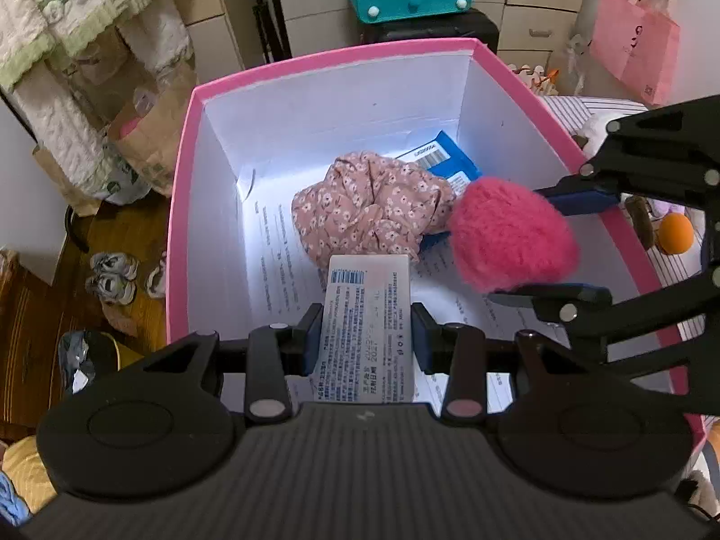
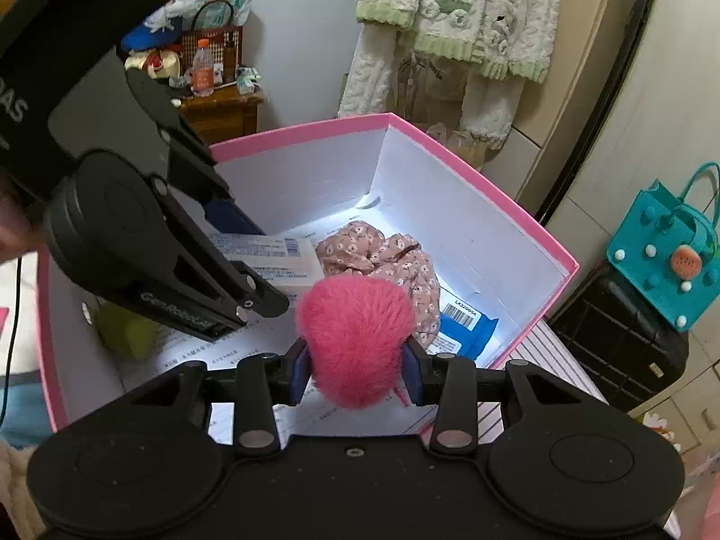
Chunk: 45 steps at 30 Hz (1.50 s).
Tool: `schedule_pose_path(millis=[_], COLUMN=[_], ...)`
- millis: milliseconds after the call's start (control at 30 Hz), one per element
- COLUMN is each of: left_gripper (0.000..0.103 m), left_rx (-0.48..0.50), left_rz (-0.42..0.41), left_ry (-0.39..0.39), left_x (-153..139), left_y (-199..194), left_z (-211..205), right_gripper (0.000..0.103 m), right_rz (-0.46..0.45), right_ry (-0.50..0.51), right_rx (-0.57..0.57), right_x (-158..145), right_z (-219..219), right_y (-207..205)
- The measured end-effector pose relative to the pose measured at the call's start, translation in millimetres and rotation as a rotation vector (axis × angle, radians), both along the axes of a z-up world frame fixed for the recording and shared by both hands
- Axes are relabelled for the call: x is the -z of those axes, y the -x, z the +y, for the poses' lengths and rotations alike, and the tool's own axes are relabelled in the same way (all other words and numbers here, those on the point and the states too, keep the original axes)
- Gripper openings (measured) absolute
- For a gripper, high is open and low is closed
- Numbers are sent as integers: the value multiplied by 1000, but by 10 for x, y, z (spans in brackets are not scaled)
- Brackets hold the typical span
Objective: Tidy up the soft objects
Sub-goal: 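Open both tools to drop the pompom and packet into the pink box, then move both tools back to the table toward the orange sponge and mesh puff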
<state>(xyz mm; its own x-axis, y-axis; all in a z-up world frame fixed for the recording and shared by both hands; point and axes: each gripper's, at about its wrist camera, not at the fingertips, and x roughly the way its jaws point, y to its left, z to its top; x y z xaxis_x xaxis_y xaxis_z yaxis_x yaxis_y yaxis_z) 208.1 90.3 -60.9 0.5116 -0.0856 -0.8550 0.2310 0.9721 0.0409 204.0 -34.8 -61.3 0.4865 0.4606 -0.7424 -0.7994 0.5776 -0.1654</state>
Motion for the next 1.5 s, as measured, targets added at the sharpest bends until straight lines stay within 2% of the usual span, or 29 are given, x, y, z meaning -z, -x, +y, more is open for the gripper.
schedule_pose_path(millis=[100, 300, 467, 600, 800, 900, 1233, 1500], left_gripper=[39, 42, 47, 47, 47, 47, 49, 55], left_rx=[-6, -13, 1, 12, 45, 62, 133, 196], left_rz=[-3, -39, -62, -58, -160, -185, -159, -174], left_ry=[14, 8, 14, 8, -11, -22, -37, -50], left_x=[0, 0, -176, -292, -578, -697, -941, -1132], left_y=[-7, -25, 121, 232, 623, 825, 1273, 1568], left_z=[20, 2, 17, 51, 56, 20, -161, -308], right_gripper=[47, 61, 61, 61, 62, 62, 63, 64], right_rz=[-26, -34, -18, 38, 97, 111, 77, 67], right_ry=[26, 26, -5, -77, -158, -193, -230, -237], right_rx=[-4, -3, 5, 18, 38, 44, 50, 49], right_x=[19, 43, -42, -170, -373, -474, -772, -966], right_z=[24, 63, 19, -112, -323, -422, -686, -893], right_y=[25, 58, 159, 245, 444, 552, 890, 1170])
